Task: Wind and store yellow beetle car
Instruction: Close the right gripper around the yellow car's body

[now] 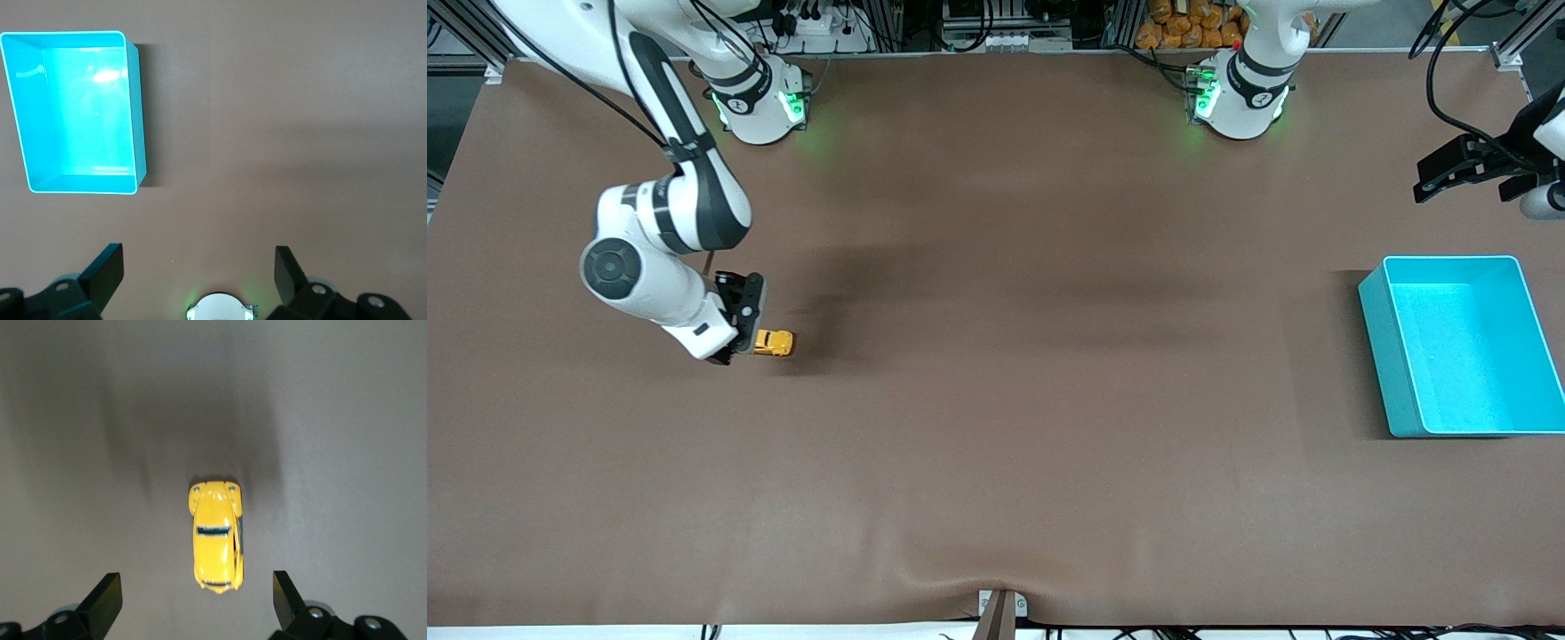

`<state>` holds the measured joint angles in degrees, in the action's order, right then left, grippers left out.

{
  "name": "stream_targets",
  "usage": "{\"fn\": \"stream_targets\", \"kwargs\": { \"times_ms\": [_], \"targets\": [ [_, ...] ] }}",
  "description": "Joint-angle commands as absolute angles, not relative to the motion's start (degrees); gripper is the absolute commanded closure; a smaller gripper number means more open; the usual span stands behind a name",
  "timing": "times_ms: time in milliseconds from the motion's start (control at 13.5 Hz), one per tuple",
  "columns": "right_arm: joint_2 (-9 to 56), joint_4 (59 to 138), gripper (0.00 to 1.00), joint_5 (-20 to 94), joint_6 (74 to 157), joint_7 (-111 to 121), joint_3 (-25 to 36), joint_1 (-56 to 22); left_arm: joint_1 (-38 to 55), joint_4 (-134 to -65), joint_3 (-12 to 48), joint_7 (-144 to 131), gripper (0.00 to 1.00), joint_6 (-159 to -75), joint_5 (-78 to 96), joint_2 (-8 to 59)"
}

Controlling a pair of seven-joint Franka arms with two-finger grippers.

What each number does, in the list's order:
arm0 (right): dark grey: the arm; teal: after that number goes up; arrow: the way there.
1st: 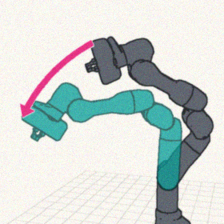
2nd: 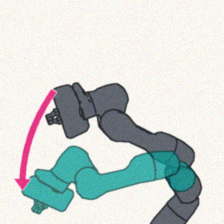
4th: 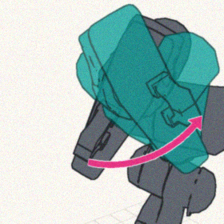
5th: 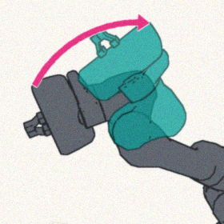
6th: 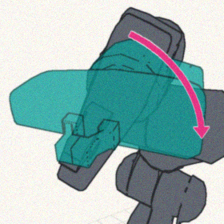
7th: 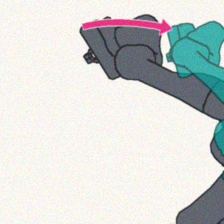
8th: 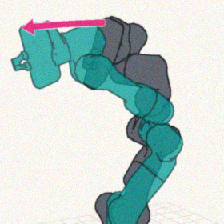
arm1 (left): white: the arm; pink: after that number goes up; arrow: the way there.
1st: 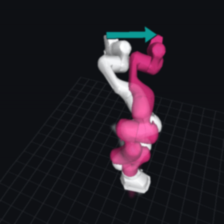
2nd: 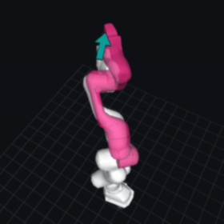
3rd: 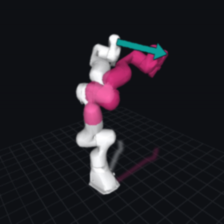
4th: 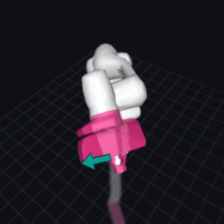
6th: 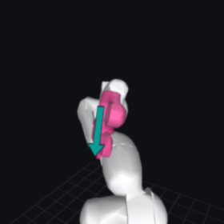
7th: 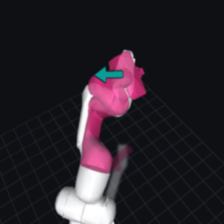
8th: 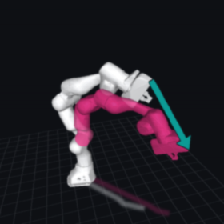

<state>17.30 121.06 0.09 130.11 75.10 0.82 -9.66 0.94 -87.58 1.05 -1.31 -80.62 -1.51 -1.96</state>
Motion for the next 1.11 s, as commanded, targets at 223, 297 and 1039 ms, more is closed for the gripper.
{"fn": "stream_targets", "kwargs": {
  "times_ms": [223, 297, 1039],
  "targets": [
    [22.23, 120.85, 0.14, -1.66, 134.65, 77.6, 1.14, -10.02, 0.7, -87.1, 1.23, -0.7, 0.0, -80.77, -2.64, -1.76],
    [22.76, 120.85, 0.17, -2.45, 135.0, 77.61, 1.14, -10.11, 0.7, -87.1, 1.23, -0.7, 0.0, -80.77, -2.72, -1.67],
    [25.49, 120.85, 0.75, -2.81, 137.2, 77.87, 1.14, -9.49, 0.62, -87.1, 1.14, -0.7, 0.0, -80.86, -2.64, -1.49]
  ]
}}
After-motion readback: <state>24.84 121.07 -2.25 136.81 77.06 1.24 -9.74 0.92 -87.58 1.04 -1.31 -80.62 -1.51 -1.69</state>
